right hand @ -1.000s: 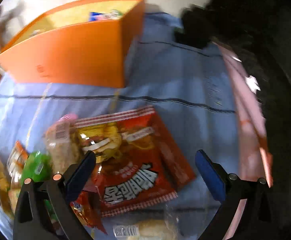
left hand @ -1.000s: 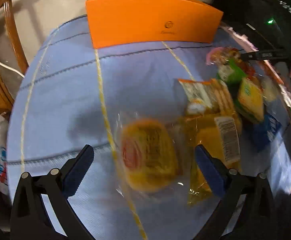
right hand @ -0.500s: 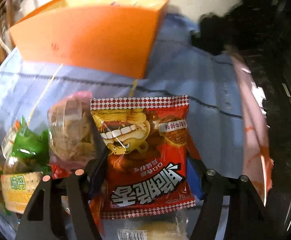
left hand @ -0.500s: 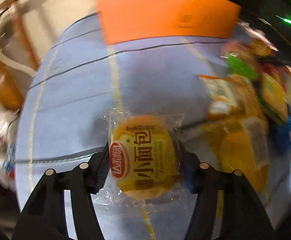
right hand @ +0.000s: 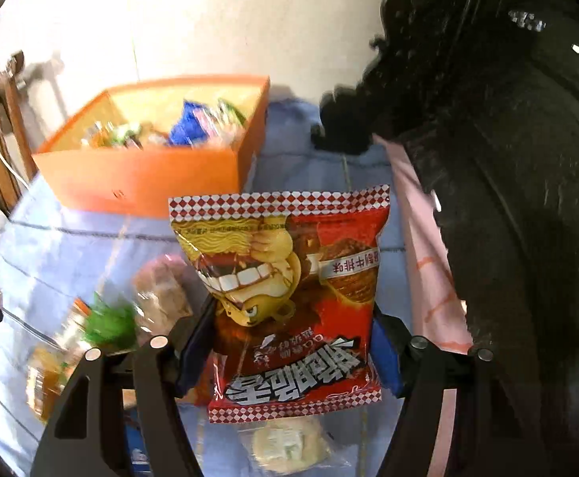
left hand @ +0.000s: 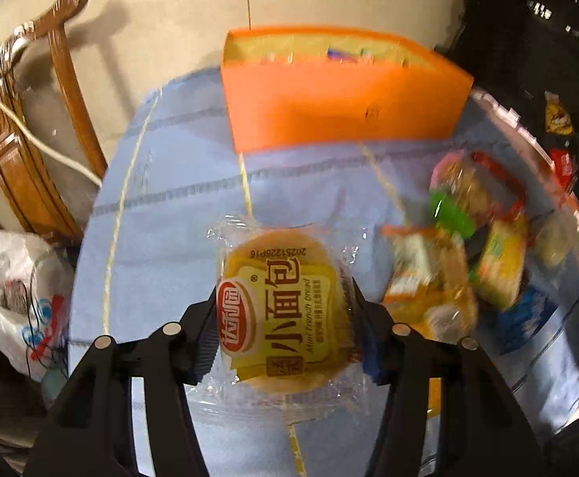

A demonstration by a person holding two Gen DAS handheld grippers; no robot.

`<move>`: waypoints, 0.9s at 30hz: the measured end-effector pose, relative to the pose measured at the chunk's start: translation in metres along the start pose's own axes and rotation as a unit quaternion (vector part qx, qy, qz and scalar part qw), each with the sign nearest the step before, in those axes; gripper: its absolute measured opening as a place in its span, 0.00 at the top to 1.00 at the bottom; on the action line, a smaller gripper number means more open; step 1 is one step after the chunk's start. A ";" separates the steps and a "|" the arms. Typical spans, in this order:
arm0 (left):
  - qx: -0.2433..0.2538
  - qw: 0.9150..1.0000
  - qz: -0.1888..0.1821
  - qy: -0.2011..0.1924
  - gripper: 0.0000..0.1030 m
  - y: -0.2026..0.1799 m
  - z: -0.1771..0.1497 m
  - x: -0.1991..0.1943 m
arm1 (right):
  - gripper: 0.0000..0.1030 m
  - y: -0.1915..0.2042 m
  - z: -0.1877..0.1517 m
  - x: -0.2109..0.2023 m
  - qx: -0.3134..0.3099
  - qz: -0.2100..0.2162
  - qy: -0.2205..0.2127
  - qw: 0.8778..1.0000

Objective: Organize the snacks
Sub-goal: 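Drop the mini bread bun and red chip bag into the orange box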

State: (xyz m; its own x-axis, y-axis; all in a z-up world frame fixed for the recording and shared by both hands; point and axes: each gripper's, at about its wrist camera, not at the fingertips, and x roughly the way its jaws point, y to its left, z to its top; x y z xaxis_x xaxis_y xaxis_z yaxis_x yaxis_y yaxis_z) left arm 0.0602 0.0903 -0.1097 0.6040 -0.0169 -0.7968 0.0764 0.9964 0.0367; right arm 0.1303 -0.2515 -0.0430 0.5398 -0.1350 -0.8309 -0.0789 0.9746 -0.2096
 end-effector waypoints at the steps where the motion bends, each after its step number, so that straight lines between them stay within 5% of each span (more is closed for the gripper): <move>1: 0.001 1.000 0.006 -0.015 0.47 -0.001 0.013 -0.006 | 0.33 0.001 0.005 -0.005 0.003 0.000 -0.011 1.000; 8: -0.040 0.996 0.035 -0.075 0.46 -0.013 0.125 -0.022 | 0.33 -0.012 0.068 -0.019 0.093 0.117 -0.079 0.986; 16: -0.039 0.992 0.074 -0.098 0.46 -0.016 0.247 0.001 | 0.33 0.029 0.165 -0.008 0.056 0.079 -0.093 0.991; 27: -0.034 0.992 0.069 -0.098 0.46 -0.020 0.300 0.038 | 0.33 0.064 0.215 0.051 0.034 0.083 -0.050 0.995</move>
State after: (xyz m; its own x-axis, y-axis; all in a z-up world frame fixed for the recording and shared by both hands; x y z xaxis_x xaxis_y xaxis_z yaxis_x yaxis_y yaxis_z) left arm 0.3195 0.0450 0.0396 0.7475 0.1103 -0.6550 -0.0668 0.9936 0.0911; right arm 0.3326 -0.1576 0.0122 0.6042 0.0438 -0.7956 -0.1189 0.9923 -0.0357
